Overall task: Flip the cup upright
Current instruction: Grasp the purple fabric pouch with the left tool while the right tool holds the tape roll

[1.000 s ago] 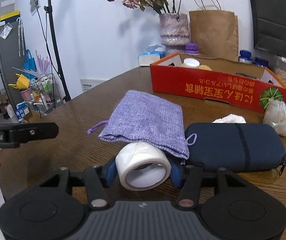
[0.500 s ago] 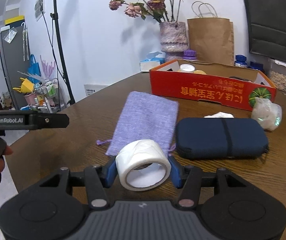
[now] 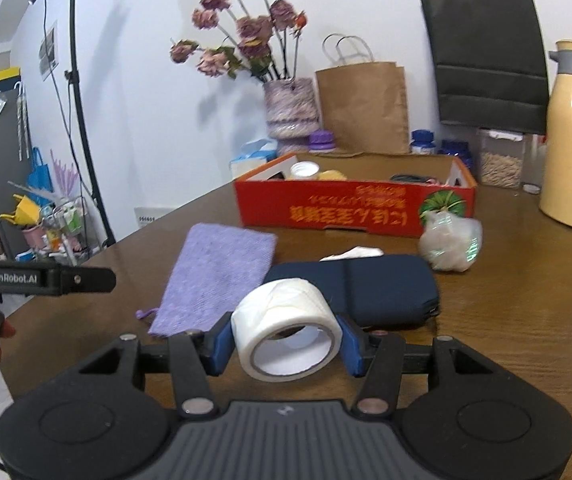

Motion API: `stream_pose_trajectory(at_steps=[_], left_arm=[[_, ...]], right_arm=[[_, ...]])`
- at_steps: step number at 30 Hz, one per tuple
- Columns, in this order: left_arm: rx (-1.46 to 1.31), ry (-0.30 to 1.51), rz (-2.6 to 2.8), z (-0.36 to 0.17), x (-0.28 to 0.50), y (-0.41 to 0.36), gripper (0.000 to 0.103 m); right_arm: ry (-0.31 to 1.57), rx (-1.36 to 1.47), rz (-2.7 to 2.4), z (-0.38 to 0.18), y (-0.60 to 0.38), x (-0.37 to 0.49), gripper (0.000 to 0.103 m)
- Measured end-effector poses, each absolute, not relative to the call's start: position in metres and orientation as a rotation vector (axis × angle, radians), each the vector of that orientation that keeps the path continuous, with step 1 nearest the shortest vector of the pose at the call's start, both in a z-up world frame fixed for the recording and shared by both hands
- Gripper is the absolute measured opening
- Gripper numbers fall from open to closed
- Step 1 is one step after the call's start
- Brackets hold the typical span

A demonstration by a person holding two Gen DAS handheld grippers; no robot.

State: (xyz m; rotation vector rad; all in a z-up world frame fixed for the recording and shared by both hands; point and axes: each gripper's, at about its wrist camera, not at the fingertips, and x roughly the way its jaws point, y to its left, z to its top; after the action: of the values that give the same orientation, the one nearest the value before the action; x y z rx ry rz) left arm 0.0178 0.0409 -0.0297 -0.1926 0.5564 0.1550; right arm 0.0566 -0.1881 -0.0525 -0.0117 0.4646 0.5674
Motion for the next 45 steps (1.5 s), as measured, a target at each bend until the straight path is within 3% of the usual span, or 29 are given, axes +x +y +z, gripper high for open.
stream_pose_trajectory(at_steps=[19, 45], left_arm=[[-0.172, 0.652, 0.147, -0.041, 0.086, -0.007, 0.103], [-0.063, 0.699, 0.219, -0.071, 0.122, -0.031, 0.103]], right_arm=[[0.357, 0.002, 0.502, -0.028, -0.229, 0.103, 0.052], [0.393, 0.033, 0.505, -0.051, -0.229, 0.116, 0.052]])
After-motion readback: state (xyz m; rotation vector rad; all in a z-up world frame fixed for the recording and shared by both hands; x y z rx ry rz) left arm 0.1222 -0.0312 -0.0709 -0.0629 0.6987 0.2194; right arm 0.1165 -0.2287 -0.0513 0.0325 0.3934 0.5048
